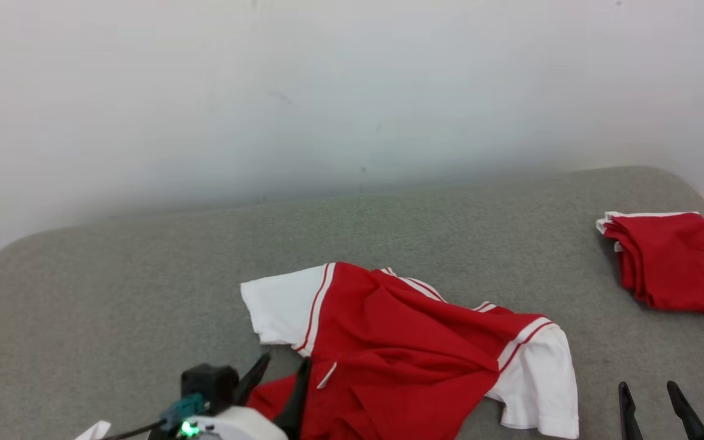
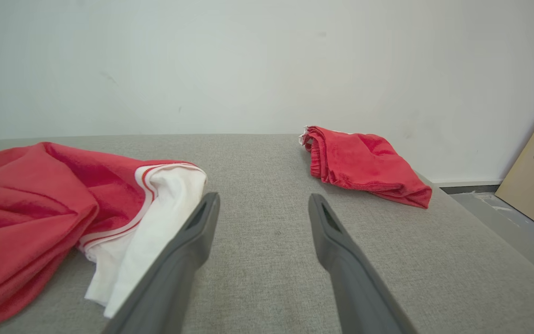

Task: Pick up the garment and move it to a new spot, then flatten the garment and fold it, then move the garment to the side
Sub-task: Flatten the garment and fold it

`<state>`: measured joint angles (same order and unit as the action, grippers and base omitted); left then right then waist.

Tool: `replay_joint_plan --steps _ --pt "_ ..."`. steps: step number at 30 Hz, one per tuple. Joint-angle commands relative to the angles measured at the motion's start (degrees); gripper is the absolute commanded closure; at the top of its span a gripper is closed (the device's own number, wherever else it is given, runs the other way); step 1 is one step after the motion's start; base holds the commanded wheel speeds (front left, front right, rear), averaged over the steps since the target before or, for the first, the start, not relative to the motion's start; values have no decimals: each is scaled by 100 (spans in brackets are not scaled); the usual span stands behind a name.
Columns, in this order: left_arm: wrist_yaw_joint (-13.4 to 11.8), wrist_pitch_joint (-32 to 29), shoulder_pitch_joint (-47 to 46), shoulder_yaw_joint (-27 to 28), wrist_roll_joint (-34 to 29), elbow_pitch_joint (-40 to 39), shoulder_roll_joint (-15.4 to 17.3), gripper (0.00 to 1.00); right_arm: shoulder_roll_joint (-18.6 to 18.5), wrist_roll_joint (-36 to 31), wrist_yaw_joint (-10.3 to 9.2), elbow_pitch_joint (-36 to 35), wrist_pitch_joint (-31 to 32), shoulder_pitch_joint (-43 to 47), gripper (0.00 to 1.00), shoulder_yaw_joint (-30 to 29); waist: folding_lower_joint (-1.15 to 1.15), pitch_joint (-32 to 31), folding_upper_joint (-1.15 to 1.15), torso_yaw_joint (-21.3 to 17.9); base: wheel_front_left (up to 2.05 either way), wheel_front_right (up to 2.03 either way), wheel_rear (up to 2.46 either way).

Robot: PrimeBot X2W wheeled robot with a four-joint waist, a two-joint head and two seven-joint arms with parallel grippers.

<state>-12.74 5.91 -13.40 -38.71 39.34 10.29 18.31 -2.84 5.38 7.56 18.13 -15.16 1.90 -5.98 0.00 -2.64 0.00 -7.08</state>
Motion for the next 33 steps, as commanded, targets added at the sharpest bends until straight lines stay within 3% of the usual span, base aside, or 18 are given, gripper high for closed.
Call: replay_joint_plan --steps 1,13,23,33 --pt "-24 91 186 39 81 -25 20 0 -18 -63 -15 -36 3 90 0 -39 0 -53 0 100 0 0 0" --pt "56 73 303 -143 143 -101 -103 0 -63 -113 -15 -47 3 16 0 72 0 -12 0 239 0 0 0" --pt "303 -381 118 -618 275 354 -557 0 -79 -77 -15 -32 4 -107 0 169 0 242 0 -156 0 0 0" --pt "427 -371 -81 -614 355 785 -693 0 -92 -87 -15 -51 4 -145 0 103 0 478 0 -549 0 0 0"
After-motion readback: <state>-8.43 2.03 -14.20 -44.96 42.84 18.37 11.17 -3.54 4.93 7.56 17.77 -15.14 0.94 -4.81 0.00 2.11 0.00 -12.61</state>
